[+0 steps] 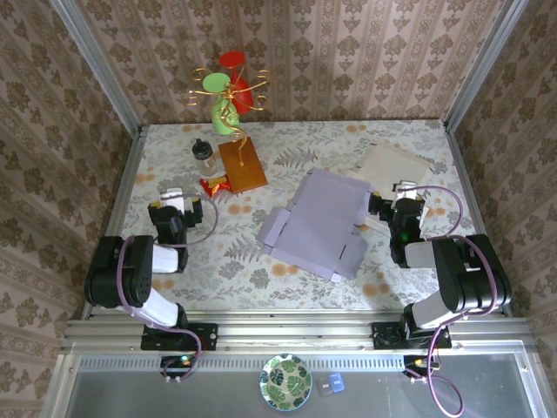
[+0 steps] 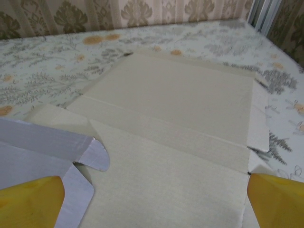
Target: Fold the paper box
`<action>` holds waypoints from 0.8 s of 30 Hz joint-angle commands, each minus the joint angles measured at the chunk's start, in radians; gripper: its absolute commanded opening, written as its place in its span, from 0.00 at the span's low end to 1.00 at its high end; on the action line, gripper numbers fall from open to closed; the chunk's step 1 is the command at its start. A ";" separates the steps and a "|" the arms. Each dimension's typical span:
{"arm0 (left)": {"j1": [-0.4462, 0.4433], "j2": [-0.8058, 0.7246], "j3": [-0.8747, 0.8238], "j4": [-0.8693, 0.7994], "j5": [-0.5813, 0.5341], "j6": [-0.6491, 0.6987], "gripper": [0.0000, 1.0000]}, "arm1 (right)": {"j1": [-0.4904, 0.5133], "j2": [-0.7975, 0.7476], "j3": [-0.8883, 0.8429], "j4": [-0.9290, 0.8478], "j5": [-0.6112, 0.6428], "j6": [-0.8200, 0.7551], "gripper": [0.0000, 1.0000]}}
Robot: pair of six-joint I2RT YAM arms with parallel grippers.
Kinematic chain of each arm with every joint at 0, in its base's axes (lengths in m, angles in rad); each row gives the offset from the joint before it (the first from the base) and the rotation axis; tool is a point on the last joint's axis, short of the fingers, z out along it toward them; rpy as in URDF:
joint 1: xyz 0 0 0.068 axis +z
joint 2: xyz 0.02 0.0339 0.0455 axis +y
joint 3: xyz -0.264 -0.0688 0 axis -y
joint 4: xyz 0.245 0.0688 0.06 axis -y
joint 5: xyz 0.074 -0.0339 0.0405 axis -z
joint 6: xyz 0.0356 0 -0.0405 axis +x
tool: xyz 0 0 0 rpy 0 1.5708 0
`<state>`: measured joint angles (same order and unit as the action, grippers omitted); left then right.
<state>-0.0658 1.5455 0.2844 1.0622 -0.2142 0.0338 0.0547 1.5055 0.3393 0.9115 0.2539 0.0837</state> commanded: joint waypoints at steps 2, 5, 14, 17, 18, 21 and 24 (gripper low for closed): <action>-0.103 -0.055 -0.046 0.131 -0.171 0.105 1.00 | 0.063 -0.047 -0.049 0.123 0.103 -0.076 1.00; -0.149 -0.182 -0.034 0.026 -0.271 0.136 1.00 | 0.076 -0.208 0.015 -0.121 0.138 -0.078 1.00; -0.319 -0.567 0.441 -1.047 -0.517 -0.205 1.00 | 0.186 -0.523 0.539 -0.882 0.330 0.059 1.00; -0.197 -0.593 0.595 -1.514 -0.195 -0.676 1.00 | 0.159 -0.502 0.714 -1.425 0.412 0.625 1.00; -0.121 -0.608 0.556 -1.459 0.031 -0.709 1.00 | 0.121 -0.512 0.723 -1.486 0.291 0.671 1.00; -0.135 -0.624 0.519 -1.513 0.147 -0.857 0.95 | 0.100 -0.538 0.738 -1.525 0.052 0.640 1.00; -0.247 -0.600 0.532 -1.633 0.179 -0.927 0.89 | 0.164 -0.515 0.813 -1.753 0.011 0.758 0.88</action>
<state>-0.2440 0.9115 0.8322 -0.2977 -0.2127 -0.6846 0.1696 0.9573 1.1011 -0.4698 0.3813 0.6319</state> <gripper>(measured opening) 0.904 0.911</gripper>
